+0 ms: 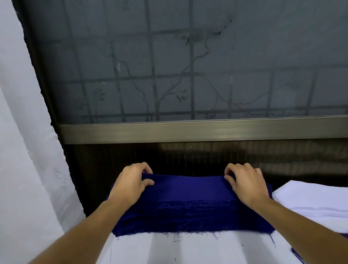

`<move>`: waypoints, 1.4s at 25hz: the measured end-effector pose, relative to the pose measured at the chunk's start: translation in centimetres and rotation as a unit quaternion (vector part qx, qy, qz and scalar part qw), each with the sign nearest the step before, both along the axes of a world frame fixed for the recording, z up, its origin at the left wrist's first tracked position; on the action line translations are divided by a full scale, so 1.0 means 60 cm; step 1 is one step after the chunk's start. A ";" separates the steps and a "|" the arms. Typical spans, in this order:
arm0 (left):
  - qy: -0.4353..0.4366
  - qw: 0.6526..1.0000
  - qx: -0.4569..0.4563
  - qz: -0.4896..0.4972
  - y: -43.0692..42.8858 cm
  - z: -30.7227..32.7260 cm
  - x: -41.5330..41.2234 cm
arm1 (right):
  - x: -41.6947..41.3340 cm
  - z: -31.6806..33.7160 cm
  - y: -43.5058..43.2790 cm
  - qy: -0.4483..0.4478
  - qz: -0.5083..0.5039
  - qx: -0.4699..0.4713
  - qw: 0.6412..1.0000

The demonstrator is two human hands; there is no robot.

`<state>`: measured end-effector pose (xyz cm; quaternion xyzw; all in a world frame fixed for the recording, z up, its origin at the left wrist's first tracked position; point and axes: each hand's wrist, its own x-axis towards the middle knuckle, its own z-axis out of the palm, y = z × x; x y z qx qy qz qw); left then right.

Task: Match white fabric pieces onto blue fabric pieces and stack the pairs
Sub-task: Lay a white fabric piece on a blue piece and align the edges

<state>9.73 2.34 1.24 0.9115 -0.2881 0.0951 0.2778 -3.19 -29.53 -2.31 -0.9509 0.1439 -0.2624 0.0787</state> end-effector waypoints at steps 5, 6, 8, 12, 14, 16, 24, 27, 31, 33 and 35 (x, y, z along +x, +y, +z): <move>-0.052 0.997 0.058 0.012 0.007 0.004 -0.002 | 0.006 -0.004 0.011 0.028 0.012 -0.021 0.999; -0.063 0.995 0.075 0.013 0.007 0.004 -0.002 | 0.008 -0.004 0.016 0.030 0.020 -0.022 0.999; -0.084 0.991 0.103 0.018 0.007 0.003 -0.004 | 0.012 -0.004 0.026 0.031 0.036 -0.023 0.999; -0.191 0.971 0.133 0.050 0.004 -0.003 -0.009 | 0.017 -0.005 0.048 0.033 0.065 -0.029 0.997; -0.206 0.973 0.094 0.044 0.006 -0.001 -0.008 | 0.019 -0.007 0.055 0.038 0.076 -0.027 0.996; -0.200 0.975 0.091 0.015 0.010 0.001 -0.005 | 0.019 -0.007 0.057 0.042 0.082 -0.024 0.995; -0.162 0.972 0.146 -0.089 0.021 0.007 -0.028 | 0.037 0.003 0.112 0.007 0.166 -0.028 0.986; -0.170 0.970 0.141 -0.105 0.021 0.017 -0.039 | 0.058 0.010 0.160 -0.009 0.204 -0.024 0.979; -0.196 0.974 0.085 -0.072 0.029 0.039 -0.054 | 0.069 0.024 0.178 -0.029 0.192 -0.032 0.980; -0.204 0.977 0.044 -0.036 0.035 0.054 -0.059 | 0.062 0.031 0.160 -0.028 0.175 -0.025 0.984; -0.200 0.980 0.018 0.011 0.040 0.068 -0.062 | 0.047 0.041 0.135 -0.021 0.159 -0.009 0.987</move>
